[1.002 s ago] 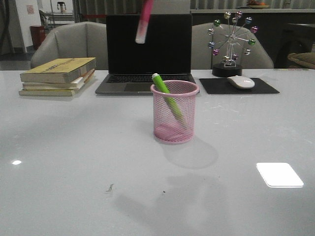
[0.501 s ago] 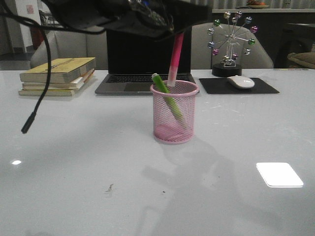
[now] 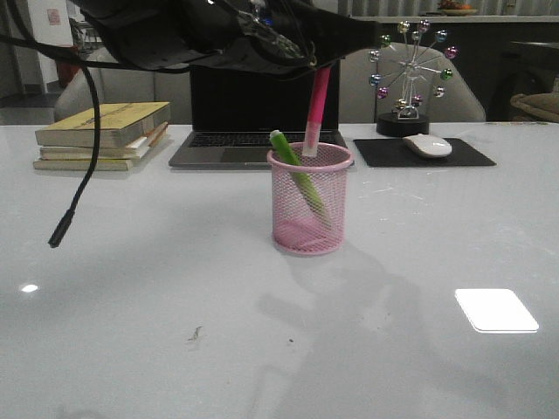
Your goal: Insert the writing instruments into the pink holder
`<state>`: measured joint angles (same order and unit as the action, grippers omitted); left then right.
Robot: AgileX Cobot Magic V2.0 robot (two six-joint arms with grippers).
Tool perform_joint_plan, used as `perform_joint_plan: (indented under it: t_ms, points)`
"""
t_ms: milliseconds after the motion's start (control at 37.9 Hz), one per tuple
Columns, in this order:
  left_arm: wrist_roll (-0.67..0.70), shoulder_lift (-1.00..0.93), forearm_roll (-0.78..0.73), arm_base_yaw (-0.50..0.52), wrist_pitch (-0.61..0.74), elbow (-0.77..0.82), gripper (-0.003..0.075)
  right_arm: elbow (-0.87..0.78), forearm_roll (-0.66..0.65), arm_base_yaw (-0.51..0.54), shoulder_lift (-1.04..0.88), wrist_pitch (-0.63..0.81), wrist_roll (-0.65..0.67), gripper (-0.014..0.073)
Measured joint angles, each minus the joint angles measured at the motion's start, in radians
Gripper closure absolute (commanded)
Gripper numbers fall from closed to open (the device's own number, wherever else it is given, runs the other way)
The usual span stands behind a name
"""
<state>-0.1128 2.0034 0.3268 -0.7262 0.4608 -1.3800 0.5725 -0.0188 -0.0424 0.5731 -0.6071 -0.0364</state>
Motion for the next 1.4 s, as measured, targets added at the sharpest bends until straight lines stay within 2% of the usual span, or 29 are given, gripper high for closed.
perform_joint_plan:
  t_ms: [105,264,475,686,870,1081,1398]
  points:
    - [0.0,0.0,0.0,0.0,0.0,0.0,0.0346,0.0,0.0,0.0,0.0,0.0,0.0,0.0228]
    - [0.0,0.0,-0.05,0.0,0.0,0.0,0.0349,0.0,0.0,0.0,0.0,0.0,0.0,0.0228]
    - [-0.008,-0.116,-0.069,0.017,-0.104,0.0,0.0349,0.0,-0.008,0.0,0.0,0.0,0.0,0.0228]
    - [-0.009,-0.303,-0.227,0.106,-0.264,0.0,0.0349,0.0,-0.014,0.0,0.0,0.0,0.0,0.0228]
    - [-0.009,-0.445,-0.256,0.184,-0.362,0.023,0.0359,0.0,-0.018,0.0,0.0,0.0,0.0,0.0228]
    - [-0.009,-0.713,-0.25,0.321,-0.362,0.193,0.0431,0.0,-0.018,0.0,0.0,0.0,-0.001,0.0228]
    - [-0.009,-1.1,-0.247,0.479,-0.428,0.523,0.044,0.0,-0.018,0.0,0.0,0.0,-0.001,0.0228]
